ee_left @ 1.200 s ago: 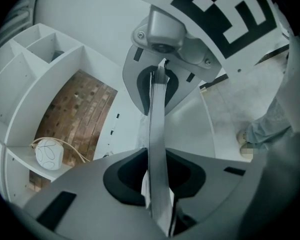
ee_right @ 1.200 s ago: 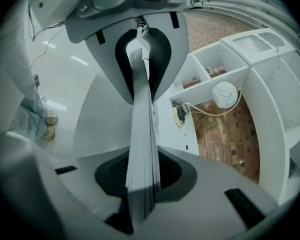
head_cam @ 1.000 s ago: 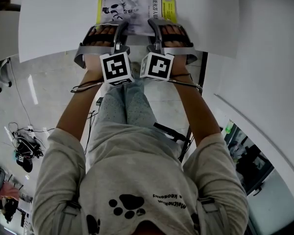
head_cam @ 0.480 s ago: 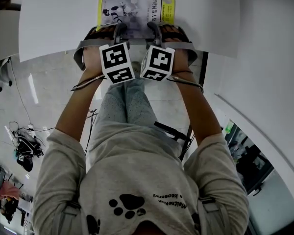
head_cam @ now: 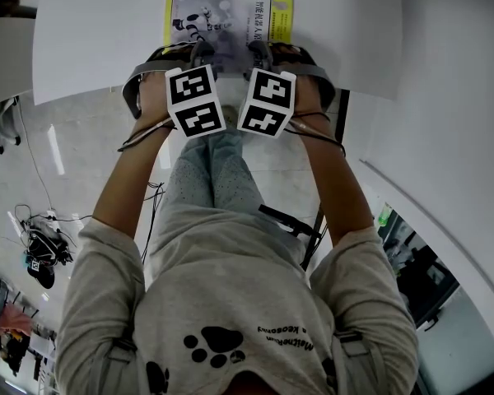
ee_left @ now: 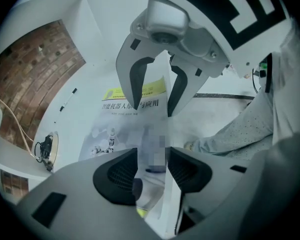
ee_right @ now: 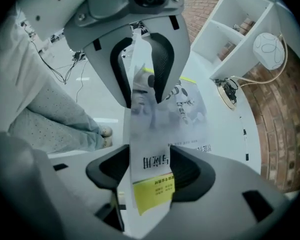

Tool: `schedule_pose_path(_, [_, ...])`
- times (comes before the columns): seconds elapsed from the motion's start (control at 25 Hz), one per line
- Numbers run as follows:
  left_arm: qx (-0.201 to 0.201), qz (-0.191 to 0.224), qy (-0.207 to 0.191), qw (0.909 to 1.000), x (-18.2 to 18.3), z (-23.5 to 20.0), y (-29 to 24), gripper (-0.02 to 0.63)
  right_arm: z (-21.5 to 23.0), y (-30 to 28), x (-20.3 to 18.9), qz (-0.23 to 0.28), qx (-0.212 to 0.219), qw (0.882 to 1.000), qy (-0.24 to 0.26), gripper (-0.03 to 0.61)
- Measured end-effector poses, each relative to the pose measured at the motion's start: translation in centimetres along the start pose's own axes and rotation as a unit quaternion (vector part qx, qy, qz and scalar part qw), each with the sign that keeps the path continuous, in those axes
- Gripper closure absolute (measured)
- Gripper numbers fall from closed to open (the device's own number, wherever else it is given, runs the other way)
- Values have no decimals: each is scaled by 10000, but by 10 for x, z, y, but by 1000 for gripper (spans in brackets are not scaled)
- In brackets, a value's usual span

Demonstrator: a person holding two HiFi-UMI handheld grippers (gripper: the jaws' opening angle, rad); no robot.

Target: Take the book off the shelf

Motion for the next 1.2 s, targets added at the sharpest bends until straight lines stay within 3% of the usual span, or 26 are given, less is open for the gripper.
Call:
schedule_pose_path(0.32, [-36, 306, 312, 9990, 1, -5, 17, 419, 7, 25, 0, 600, 128, 9962, -610, 333])
schedule_pose_path(0.84, [-60, 821, 1118, 9903, -1, -10, 36, 420, 14, 42, -6, 1384, 502, 9730, -1777, 333])
schedule_pose_path(1.0, [-59, 983, 1430, 9848, -4, -12, 36, 422, 18, 42, -6, 1642, 524, 9596, -2223, 333])
schedule_pose_path(1.2, [98, 1255, 1980, 9721, -7, -16, 37, 434, 23, 41, -8, 2010, 412, 9319, -2990, 338])
Point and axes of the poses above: the fingertips, and each gripper's own axes: y backward along the fingers, z to its right, x out of its top, the point moved 7 cm from there along y, backward along the fingers, and after that the axes turned 14 degrees about -z, right-handed, at the moved point
